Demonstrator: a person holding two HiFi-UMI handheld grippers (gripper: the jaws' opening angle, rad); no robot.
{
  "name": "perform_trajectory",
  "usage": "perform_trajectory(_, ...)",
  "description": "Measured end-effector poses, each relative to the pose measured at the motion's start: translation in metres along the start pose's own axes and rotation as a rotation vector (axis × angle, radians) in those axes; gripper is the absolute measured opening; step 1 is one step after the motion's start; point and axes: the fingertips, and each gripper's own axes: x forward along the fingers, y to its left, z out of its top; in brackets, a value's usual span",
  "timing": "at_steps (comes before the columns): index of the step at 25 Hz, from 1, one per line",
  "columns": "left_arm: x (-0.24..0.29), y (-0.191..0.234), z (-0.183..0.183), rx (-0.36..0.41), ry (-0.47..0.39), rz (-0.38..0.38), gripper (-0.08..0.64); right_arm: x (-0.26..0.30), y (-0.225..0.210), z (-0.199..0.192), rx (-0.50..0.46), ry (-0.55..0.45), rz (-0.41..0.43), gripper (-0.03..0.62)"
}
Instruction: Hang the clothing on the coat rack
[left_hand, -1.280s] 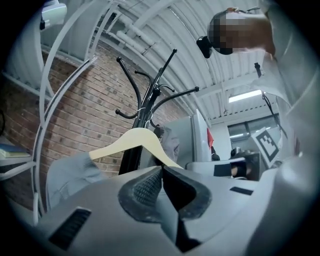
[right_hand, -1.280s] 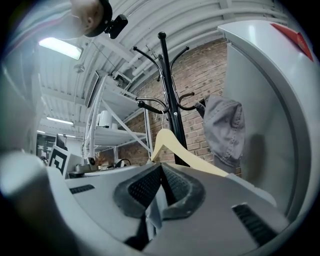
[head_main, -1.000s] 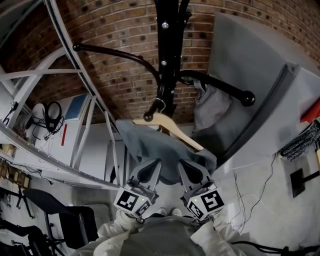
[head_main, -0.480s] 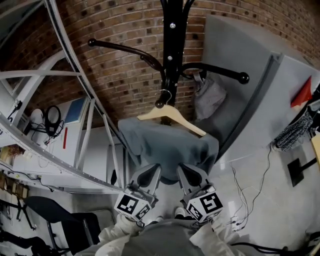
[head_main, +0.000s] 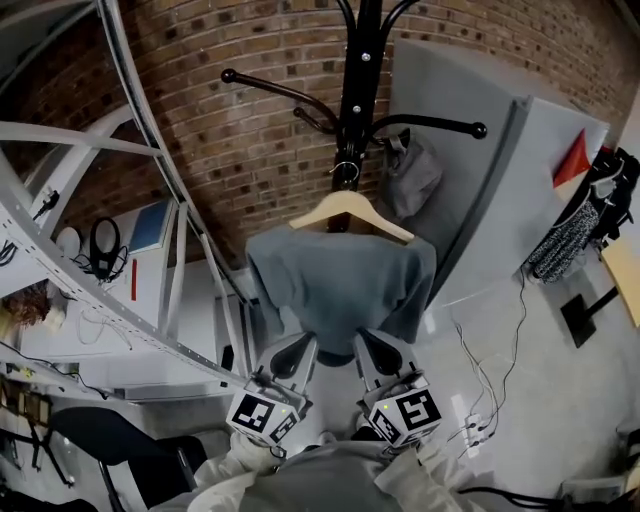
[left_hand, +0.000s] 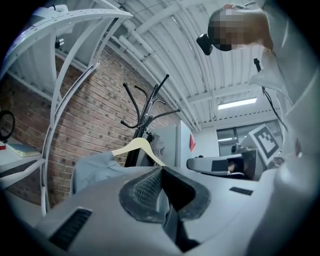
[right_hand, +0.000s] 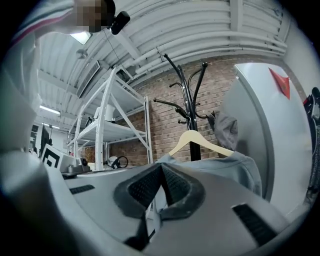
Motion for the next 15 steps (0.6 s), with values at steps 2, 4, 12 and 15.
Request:
perform_trajectory(2,-0.006,-0.002,0.004,-0.011,-0.011,-0.015,0.009,-0.004,0.006,0.003,-0.005,-0.005,-0.016,0.024)
perform_trajectory(4,-0.011,-0.006,0.004,-0.027,-0.016,-0.026,0.009,-0.010,0.011,0.003,-0.009,-0.002,-0.026,0.024)
perform_trajectory(12,-0.012,-0.028,0.001,-0.008,-0.013,-0.046,0.009,-0.029,0.008,0.001,-0.015,0.003,-0.045,0.023)
perform_trajectory(15,-0.011,-0.027,0.001,-0.016,-0.018,-0.025,0.009,-0.031,0.003,0.002,-0.024,0.005,-0.037,0.023)
